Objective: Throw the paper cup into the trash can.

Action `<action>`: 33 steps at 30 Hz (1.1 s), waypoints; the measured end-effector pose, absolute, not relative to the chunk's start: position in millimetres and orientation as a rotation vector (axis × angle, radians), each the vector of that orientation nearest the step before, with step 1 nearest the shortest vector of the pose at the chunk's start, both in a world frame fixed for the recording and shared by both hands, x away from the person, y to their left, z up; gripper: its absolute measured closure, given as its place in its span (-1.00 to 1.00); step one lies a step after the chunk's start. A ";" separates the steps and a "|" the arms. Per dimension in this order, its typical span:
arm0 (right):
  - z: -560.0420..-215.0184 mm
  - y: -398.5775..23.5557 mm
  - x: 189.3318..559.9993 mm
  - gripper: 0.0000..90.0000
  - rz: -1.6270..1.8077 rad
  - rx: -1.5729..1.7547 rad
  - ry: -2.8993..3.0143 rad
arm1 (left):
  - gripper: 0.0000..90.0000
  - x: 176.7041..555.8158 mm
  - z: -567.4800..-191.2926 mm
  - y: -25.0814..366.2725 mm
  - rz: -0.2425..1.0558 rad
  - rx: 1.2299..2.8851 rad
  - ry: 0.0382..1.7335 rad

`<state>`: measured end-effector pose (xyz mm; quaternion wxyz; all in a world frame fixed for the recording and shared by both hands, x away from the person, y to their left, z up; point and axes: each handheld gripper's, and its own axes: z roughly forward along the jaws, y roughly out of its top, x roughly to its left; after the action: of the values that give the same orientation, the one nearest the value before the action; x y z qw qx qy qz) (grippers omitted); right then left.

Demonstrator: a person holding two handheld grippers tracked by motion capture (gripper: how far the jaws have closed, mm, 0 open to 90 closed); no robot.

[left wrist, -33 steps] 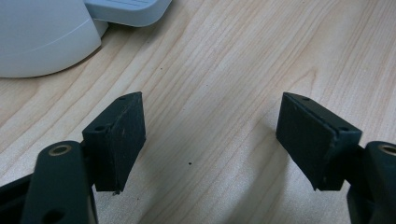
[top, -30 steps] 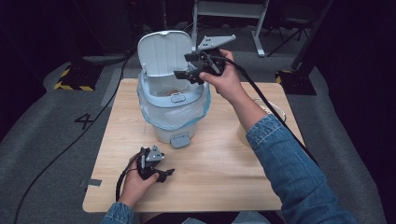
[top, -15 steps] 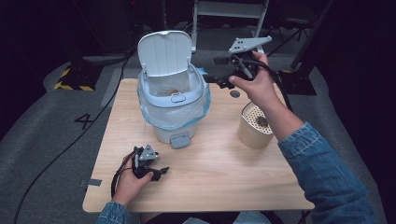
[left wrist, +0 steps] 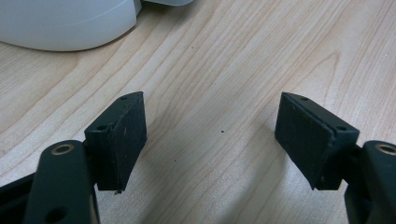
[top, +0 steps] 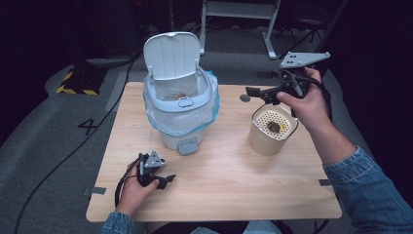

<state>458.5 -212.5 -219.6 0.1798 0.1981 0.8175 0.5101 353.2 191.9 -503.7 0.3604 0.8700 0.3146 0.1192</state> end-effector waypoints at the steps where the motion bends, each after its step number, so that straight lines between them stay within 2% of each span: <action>1: -220.4 -217.5 456.2 -0.44 1.447 0.567 2.305 | -0.44 353.2 -503.7 191.9 0.307 2.243 0.811; 21: -254.1 -284.9 429.0 -0.41 1.404 0.690 2.281 | -0.45 354.0 -503.8 191.7 0.307 2.243 0.808; 33: -288.7 -316.9 413.7 -0.42 1.368 0.750 2.290 | -0.45 354.0 -503.9 191.6 0.307 2.241 0.809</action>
<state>413.7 -316.9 -288.7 0.1846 0.2659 0.8123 0.4852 354.0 191.6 -503.9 0.3614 0.8699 0.3140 0.1190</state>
